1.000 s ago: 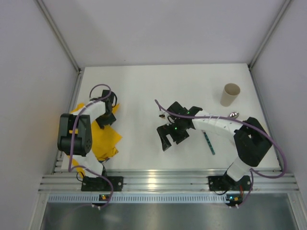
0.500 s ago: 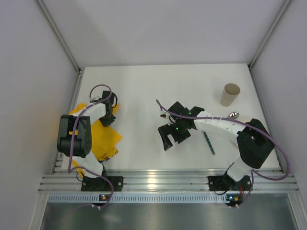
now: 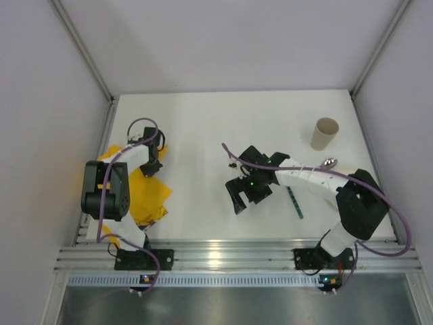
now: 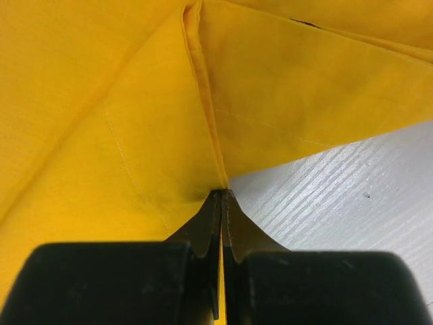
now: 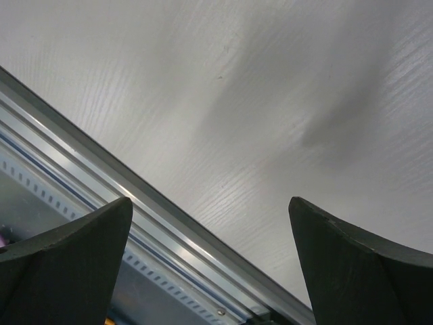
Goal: Set the dinner table for one person
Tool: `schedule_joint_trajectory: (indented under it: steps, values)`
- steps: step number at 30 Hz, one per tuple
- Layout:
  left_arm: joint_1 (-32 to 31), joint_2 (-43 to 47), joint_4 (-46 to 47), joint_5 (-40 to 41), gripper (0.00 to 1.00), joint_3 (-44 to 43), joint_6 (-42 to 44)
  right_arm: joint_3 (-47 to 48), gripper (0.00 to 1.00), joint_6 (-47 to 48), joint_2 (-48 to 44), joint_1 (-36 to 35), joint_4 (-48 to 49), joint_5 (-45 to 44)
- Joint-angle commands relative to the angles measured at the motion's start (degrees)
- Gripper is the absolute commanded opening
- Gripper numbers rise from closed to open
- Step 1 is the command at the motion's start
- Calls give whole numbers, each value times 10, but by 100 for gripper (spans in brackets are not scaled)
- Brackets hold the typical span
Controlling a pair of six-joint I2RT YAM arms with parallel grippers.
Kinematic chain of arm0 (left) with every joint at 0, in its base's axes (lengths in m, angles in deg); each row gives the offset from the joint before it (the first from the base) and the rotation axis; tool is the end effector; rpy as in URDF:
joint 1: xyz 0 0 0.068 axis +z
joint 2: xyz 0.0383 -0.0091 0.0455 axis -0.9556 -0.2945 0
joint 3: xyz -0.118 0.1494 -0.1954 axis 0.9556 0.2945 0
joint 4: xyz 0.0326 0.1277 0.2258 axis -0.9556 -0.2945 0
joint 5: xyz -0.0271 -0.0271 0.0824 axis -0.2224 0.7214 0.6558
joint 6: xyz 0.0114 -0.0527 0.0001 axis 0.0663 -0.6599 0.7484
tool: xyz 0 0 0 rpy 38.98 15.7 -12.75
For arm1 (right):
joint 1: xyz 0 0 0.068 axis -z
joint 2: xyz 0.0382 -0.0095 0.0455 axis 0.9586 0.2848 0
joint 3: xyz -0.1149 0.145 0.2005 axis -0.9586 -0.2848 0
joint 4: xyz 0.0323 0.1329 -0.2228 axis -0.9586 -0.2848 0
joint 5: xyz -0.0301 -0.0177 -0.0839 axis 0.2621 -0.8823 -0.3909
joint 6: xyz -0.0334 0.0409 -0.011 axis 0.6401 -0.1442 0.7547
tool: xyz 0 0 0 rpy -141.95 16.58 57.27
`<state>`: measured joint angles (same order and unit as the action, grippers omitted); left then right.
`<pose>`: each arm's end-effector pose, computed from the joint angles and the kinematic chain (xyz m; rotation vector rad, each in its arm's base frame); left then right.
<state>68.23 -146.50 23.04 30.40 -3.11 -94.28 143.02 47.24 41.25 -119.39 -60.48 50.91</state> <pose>0.3194 -0.0120 0.1591 -0.8301 2.5473 0.3501 0.2011 0.2218 0.2045 -0.8480 2.8256 0.5978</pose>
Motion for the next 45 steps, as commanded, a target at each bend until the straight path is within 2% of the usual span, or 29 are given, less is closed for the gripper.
schedule_joint_trajectory:
  steps: [1, 3, 8, 9, 12, 13, 15, 18, 22, 23, 25, 26, 30, 32, 35, 38, 39, 42, 44, 45]
  values:
    - [-16, -26, -26, -35, 0, 0, 15, 4, 100, 7, -29, 8, -4, -14]
    - [-42, -7, -59, 2, 0, -46, 23, 6, 100, 9, -30, 8, -7, -20]
    - [-184, -25, -155, 77, 0, -286, 73, 8, 100, 2, -42, 12, -21, -48]
    - [-225, -44, -162, 79, 0, -354, 97, 7, 100, 1, -46, 13, -29, -58]
    - [-283, -84, -175, 61, 0, -439, 140, -2, 100, -7, -74, 15, -49, -87]
    - [-319, -119, -179, 33, 0, -484, 147, -5, 100, -11, -89, 19, -57, -99]
    - [-355, -154, -183, 20, 0, -517, 165, -10, 100, -22, -105, 24, -79, -127]
    - [-424, -218, -175, -45, 0, -549, 176, -17, 100, -40, -133, 40, -113, -157]
    - [-473, -283, -181, -100, 0, -584, 186, -21, 100, -58, -164, 64, -146, -192]
    - [-476, -294, -186, -110, 21, -590, 186, -24, 100, -60, -169, 66, -149, -192]
    - [-481, -306, -196, -121, 51, -600, 169, -31, 100, -65, -178, 73, -154, -197]
    - [-481, -304, -194, -124, 98, -599, 164, -32, 100, -68, -180, 73, -154, -197]
    - [-480, -254, -179, -122, 98, -585, 148, -37, 100, -75, -181, 75, -147, -192]
    - [-477, -213, -176, -79, 98, -578, 145, -32, 100, -73, -177, 76, -141, -185]
    - [-441, -151, -172, -67, 98, -529, 128, -8, 100, -64, -167, 77, -128, -169]
    - [-373, -70, -140, -87, 98, -407, 104, 31, 100, -48, -146, 78, -108, -138]
    - [-333, -51, -126, -92, 98, -344, 92, 53, 100, -41, -133, 79, -87, -127]
    - [-257, 23, -112, -98, 98, -248, 78, 100, 100, -30, -90, 81, -22, -61]
    - [-224, 73, -113, -93, 98, -215, 74, 128, 100, -29, -57, 82, 16, -27]
    - [-195, 90, -112, -91, 98, -189, 76, 163, 100, -30, -12, 87, 46, -5]
